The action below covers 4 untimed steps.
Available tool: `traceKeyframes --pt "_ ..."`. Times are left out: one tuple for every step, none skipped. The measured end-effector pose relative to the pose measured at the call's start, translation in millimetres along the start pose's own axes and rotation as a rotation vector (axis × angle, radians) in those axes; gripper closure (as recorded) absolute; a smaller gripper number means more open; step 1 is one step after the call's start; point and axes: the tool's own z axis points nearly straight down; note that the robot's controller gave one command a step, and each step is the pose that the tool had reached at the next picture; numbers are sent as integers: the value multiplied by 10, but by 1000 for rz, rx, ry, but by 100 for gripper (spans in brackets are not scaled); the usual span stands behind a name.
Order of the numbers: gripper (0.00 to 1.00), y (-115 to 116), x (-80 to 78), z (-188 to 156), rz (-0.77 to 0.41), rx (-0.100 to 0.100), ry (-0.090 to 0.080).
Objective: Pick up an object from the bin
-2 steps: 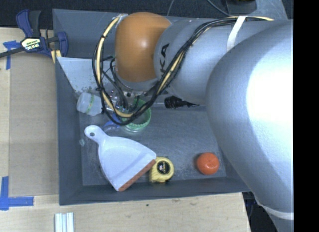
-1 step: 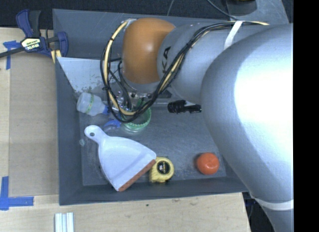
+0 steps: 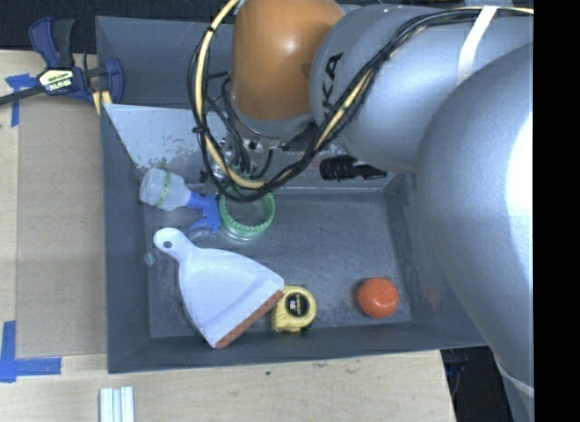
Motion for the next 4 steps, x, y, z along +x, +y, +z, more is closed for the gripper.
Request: traceKeyframes --pt "0 -9 4 54 0 5 5" --pt "0 -141 100 -1647 -262 -2 -5" --pt "0 215 400 -897 -298 -1 -1" --pt "0 91 440 114 -106 3 2"
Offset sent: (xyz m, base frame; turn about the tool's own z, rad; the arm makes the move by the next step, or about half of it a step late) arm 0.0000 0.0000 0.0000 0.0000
